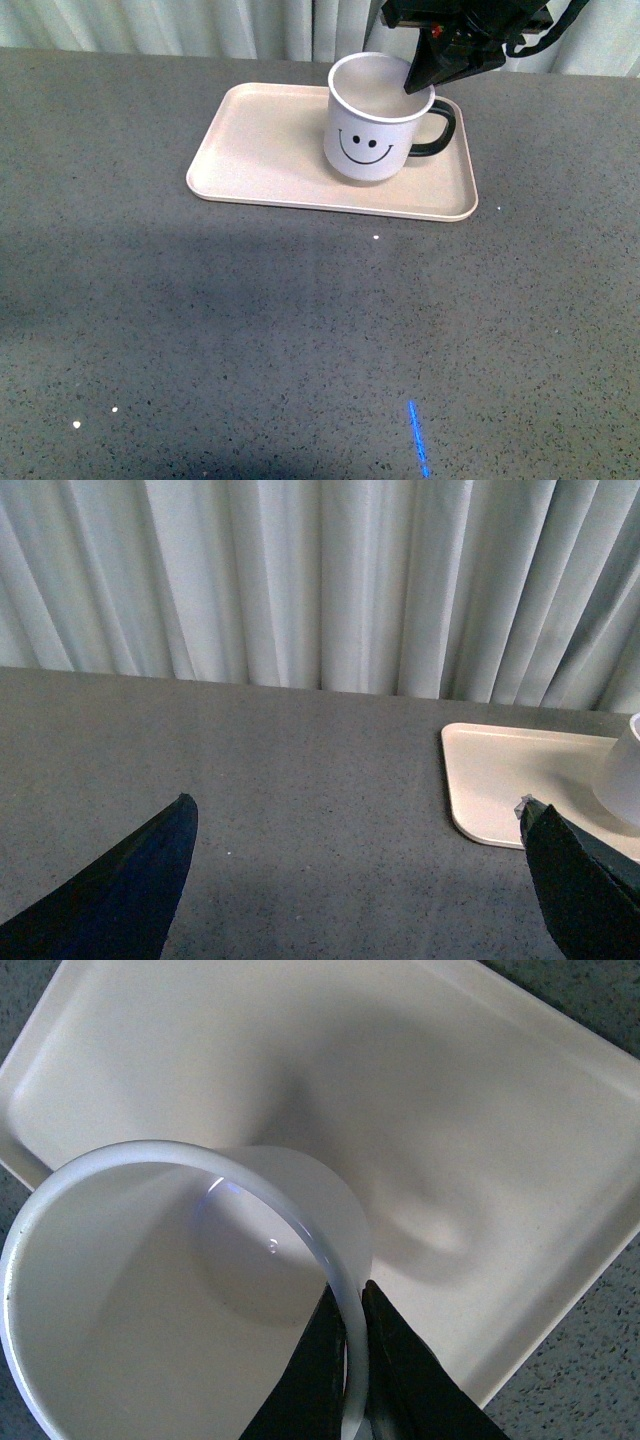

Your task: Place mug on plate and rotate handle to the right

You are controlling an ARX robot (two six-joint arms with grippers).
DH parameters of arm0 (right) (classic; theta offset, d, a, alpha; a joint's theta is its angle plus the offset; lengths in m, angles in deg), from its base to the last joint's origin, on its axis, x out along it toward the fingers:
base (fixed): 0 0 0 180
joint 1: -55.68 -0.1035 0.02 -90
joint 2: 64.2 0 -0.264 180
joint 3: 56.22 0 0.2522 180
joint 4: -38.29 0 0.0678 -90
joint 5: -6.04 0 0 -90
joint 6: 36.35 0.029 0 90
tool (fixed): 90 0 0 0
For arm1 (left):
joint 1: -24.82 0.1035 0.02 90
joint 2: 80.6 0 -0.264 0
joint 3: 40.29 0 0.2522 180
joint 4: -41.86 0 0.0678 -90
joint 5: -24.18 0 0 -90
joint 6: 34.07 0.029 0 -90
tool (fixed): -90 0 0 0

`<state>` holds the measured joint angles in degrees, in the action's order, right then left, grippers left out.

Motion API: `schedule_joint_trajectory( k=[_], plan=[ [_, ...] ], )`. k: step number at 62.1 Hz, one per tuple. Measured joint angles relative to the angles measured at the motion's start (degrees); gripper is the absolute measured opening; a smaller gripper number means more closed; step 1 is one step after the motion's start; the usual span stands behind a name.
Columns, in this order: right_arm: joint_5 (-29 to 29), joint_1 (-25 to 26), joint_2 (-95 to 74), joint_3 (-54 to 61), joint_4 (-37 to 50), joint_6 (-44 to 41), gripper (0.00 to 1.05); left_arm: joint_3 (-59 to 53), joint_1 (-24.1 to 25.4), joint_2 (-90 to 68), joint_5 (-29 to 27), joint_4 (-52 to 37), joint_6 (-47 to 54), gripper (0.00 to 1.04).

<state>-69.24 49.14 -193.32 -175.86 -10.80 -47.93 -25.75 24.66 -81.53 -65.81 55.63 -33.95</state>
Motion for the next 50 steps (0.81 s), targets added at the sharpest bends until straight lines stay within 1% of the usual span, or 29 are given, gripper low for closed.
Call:
schedule_joint_trajectory(
  k=[5,19,33,36,38,40,46,50],
  plan=[
    [0.5,0.1,-1.3,-2.0,-1.4,-3.8,0.02,0.0,0.0,0.0,0.0,0.0,0.0,0.95],
    [2.1,0.1,-5.2,-7.1,-4.7,-7.8,0.02,0.0,0.0,0.0,0.0,0.0,0.0,0.95],
    [0.4,0.1,-7.5,-10.0,-6.0,-10.8,0.02,0.0,0.0,0.0,0.0,0.0,0.0,0.95],
    [0.2,0.0,-8.0,-10.7,-6.3,-11.2,0.11,0.0,0.0,0.0,0.0,0.0,0.0,0.95],
    [0.0,0.0,-8.2,-11.0,-6.4,-11.3,0.15,0.0,0.0,0.0,0.0,0.0,0.0,0.95],
    [-0.1,0.0,-8.7,-11.5,-6.5,-11.7,0.23,0.0,0.0,0.0,0.0,0.0,0.0,0.95],
    [-0.1,0.0,-9.2,-12.4,-6.9,-12.1,0.39,0.0,0.0,0.0,0.0,0.0,0.0,0.95],
    [0.0,0.0,-9.2,-12.9,-6.9,-12.2,0.48,0.0,0.0,0.0,0.0,0.0,0.0,0.95]
  ],
)
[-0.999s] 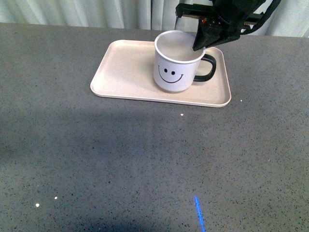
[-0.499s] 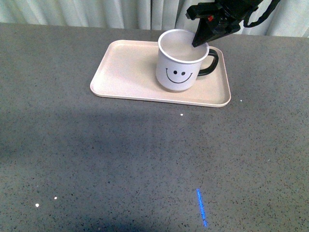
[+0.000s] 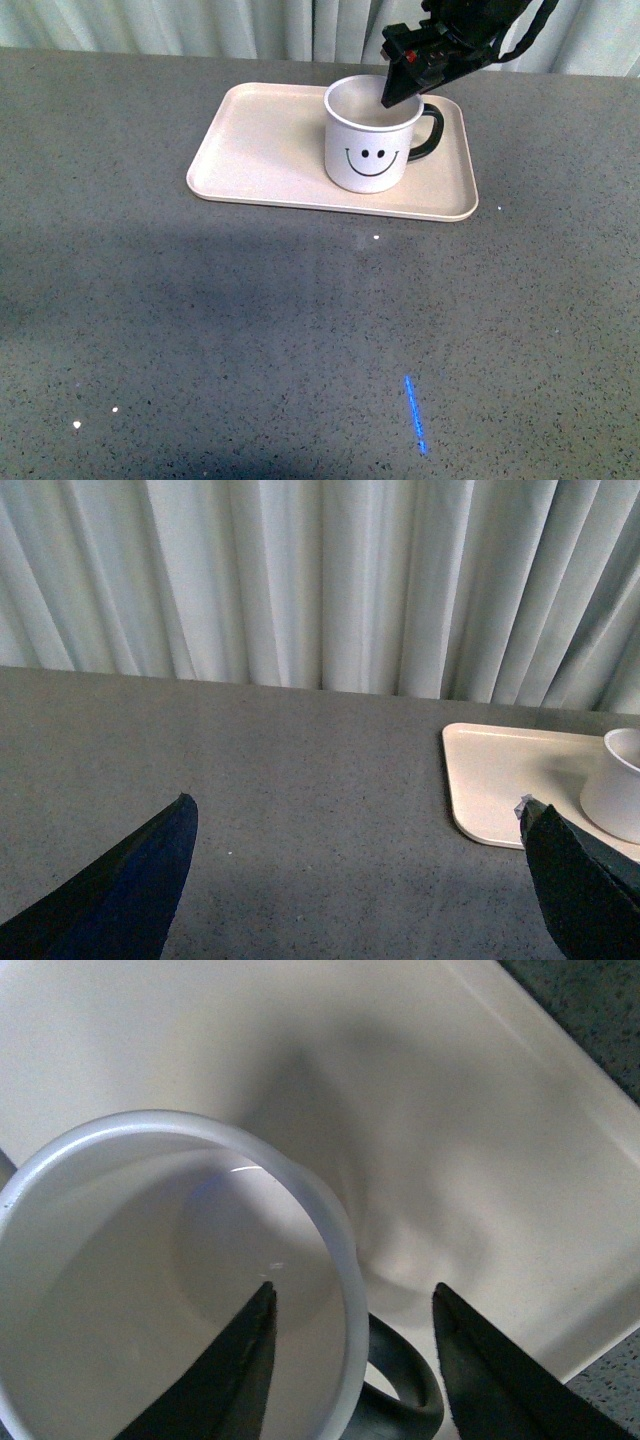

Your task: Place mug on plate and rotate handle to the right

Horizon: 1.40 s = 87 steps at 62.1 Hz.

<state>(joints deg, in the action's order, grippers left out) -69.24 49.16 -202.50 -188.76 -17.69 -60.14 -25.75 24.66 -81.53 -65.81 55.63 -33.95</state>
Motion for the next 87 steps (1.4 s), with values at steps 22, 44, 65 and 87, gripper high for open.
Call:
schedule_joint_trajectory(
  k=[22,44,65,87],
  plan=[
    [8.7,0.8,16.0,15.8,20.0,4.1,0.96,0.0,0.0,0.0,0.0,0.0,0.0,0.95],
    [-19.7,1.4,37.4,60.8,84.4,21.3,0.53,0.0,0.0,0.0,0.0,0.0,0.0,0.95],
    [-17.7,3.3,54.9,91.0,97.5,23.2,0.02,0.0,0.0,0.0,0.0,0.0,0.0,0.95],
    [-14.8,6.5,71.3,107.2,97.2,23.2,0.02,0.0,0.0,0.0,0.0,0.0,0.0,0.95]
  ],
)
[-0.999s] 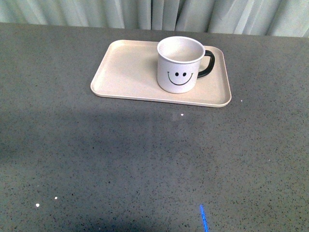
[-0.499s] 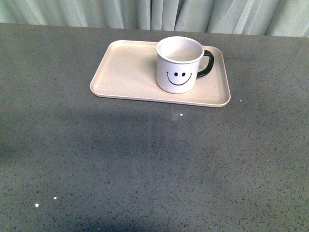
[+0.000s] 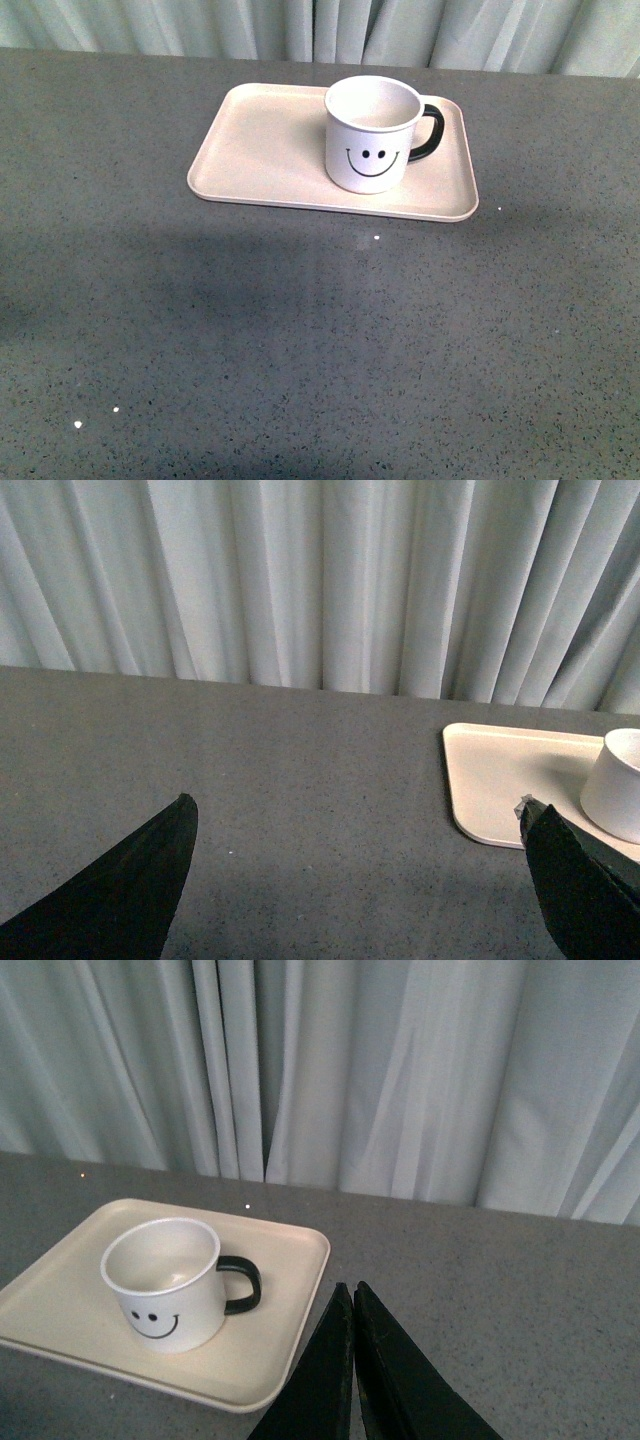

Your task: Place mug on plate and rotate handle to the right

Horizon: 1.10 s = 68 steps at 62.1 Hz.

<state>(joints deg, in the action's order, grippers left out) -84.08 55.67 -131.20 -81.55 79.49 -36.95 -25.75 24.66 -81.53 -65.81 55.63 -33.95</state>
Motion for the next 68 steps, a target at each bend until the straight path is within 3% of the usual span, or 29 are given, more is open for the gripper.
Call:
schedule_joint_trajectory(
  k=[12,19,68],
  plan=[
    [0.1,0.0,7.6,4.4,-3.5,0.0,0.02,0.0,0.0,0.0,0.0,0.0,0.0,0.95],
    [0.1,0.0,8.8,7.5,-1.3,0.0,0.02,0.0,0.0,0.0,0.0,0.0,0.0,0.95],
    [0.1,0.0,41.0,10.5,-29.1,0.0,0.02,0.0,0.0,0.0,0.0,0.0,0.0,0.95]
  ],
)
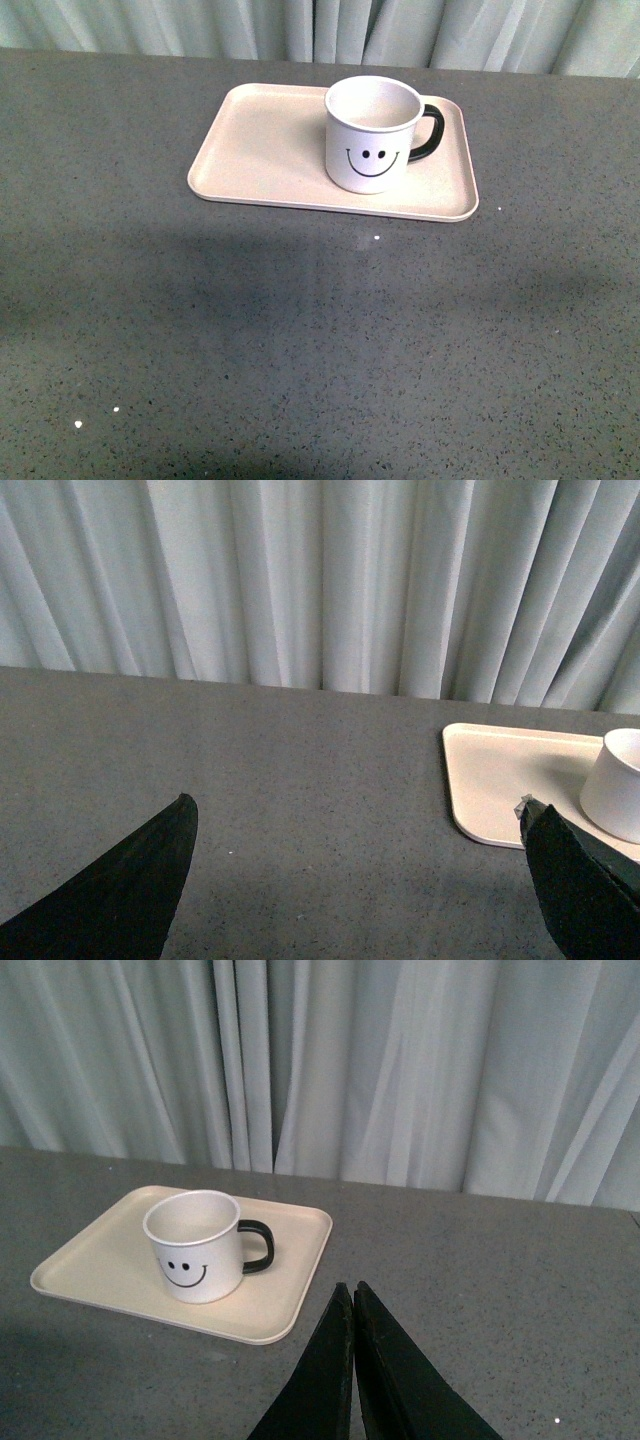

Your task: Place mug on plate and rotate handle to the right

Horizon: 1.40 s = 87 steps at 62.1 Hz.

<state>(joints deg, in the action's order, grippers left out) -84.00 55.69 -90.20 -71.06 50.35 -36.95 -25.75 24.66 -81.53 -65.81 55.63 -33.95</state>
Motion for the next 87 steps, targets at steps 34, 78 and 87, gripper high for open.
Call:
schedule_joint_trajectory(
  k=[34,78,87],
  plan=[
    [0.0,0.0,12.6,0.0,-12.3,0.0,0.02,0.0,0.0,0.0,0.0,0.0,0.0,0.95],
    [0.0,0.0,25.7,0.0,-25.6,0.0,0.31,0.0,0.0,0.0,0.0,0.0,0.0,0.95],
    [0.0,0.0,25.7,0.0,-25.6,0.0,0.59,0.0,0.0,0.0,0.0,0.0,0.0,0.95]
  ],
)
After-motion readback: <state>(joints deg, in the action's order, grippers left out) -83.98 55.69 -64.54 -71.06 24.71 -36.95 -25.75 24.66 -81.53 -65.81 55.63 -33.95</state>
